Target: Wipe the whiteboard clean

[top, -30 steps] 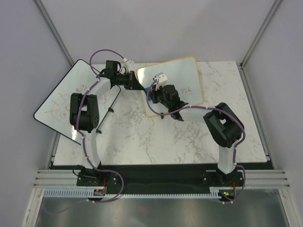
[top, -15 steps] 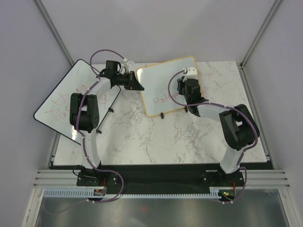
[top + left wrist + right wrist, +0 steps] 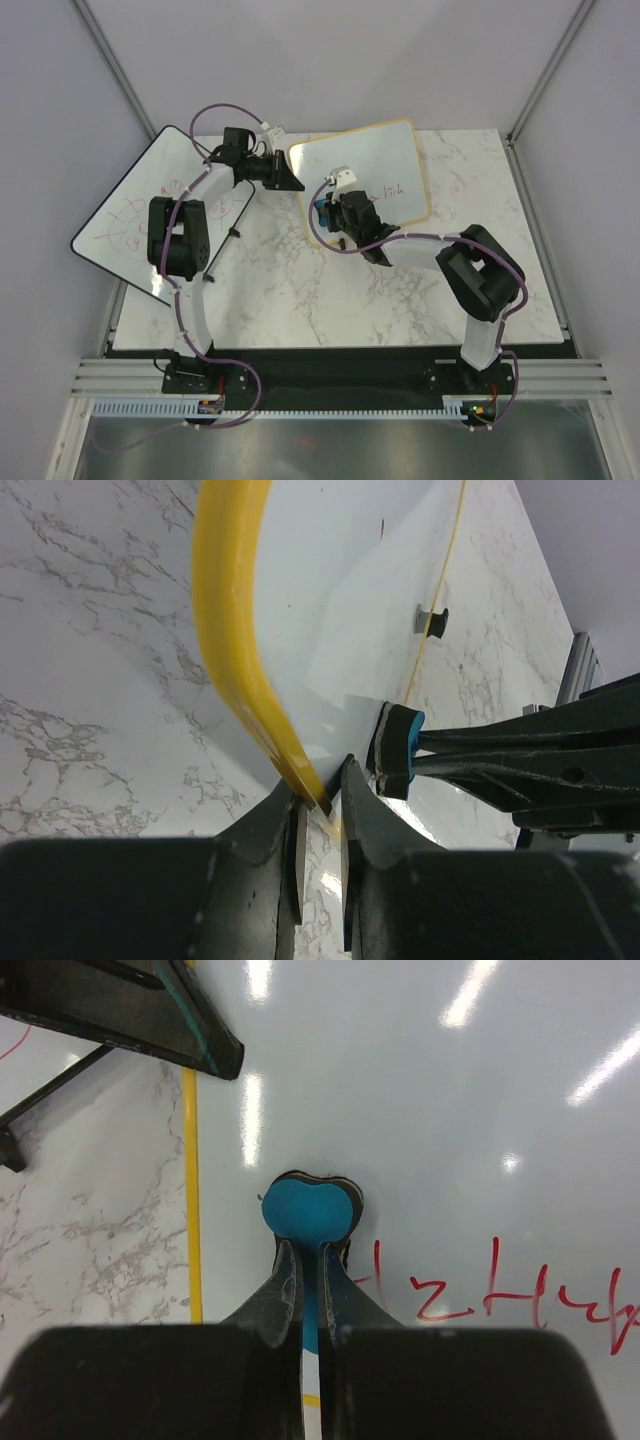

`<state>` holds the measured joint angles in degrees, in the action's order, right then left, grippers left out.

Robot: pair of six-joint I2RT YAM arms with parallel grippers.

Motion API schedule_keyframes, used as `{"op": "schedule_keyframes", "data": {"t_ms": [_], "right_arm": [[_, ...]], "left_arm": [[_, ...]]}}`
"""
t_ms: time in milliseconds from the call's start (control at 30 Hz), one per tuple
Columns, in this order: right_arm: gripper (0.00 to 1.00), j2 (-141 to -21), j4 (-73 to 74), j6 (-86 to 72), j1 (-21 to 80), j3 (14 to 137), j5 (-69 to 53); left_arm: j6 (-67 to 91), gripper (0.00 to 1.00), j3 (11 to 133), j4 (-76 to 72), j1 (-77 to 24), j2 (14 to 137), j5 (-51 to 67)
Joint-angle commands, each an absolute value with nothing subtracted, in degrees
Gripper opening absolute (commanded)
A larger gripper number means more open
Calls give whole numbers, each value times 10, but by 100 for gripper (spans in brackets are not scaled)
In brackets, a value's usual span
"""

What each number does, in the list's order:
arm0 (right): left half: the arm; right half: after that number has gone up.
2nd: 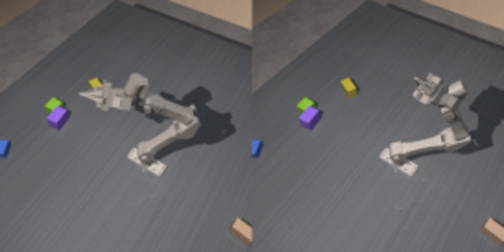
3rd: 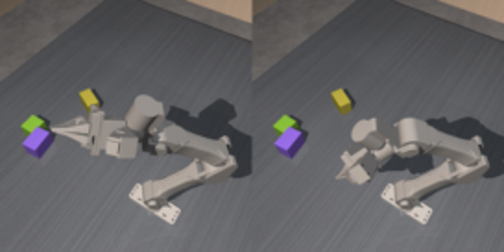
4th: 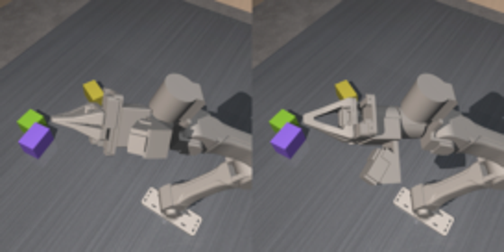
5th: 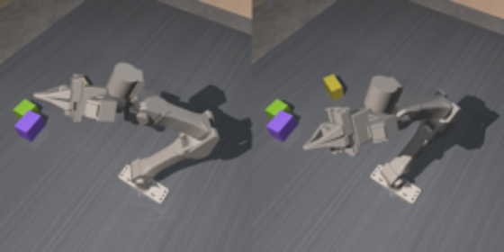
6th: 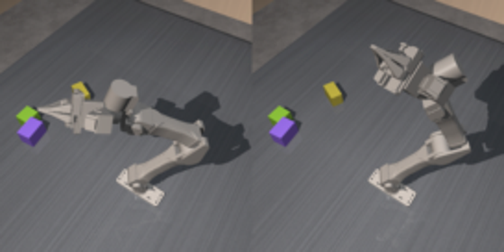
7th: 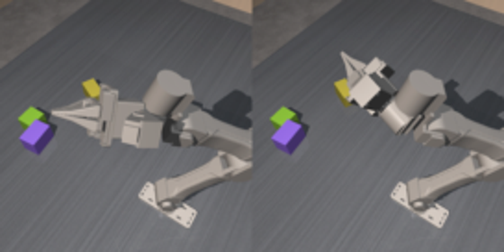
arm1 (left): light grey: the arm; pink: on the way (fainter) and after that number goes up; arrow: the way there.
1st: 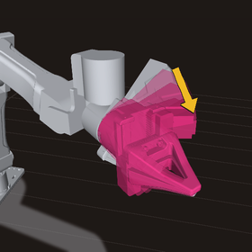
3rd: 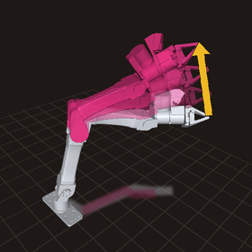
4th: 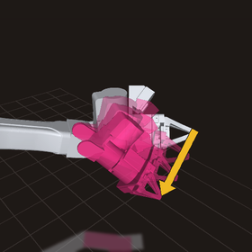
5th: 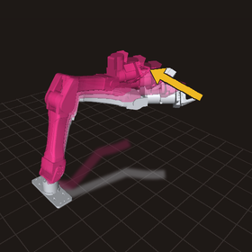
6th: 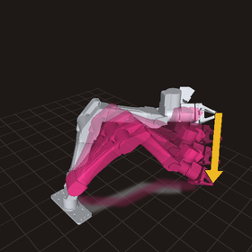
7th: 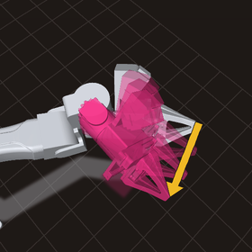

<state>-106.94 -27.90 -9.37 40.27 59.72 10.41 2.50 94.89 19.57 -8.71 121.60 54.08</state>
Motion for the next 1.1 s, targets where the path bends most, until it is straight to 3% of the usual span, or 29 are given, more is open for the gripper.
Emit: {"op": "schedule_keyframes", "data": {"t_ms": [0, 300, 467, 833, 967, 1067], "right_arm": [[0, -1072, -172, -105, 365, 596, 192], [0, -1005, -156, -163, 236, 525, 314], [0, -1029, -152, -177, 225, 547, 234], [0, -1098, -238, -169, 403, 590, 73], [0, -1108, -250, -169, 416, 592, 49], [0, -1107, -215, -165, 424, 599, 107]], "left_arm": [[-67, 2, 955, 206, -96, 1209, 479], [-76, 2, 954, 207, -95, 1211, 478], [-76, 2, 954, 207, -95, 1212, 480], [-76, 2, 955, 208, -95, 1210, 480], [-76, 2, 954, 208, -95, 1210, 479], [-77, 2, 955, 209, -95, 1209, 479]]}}
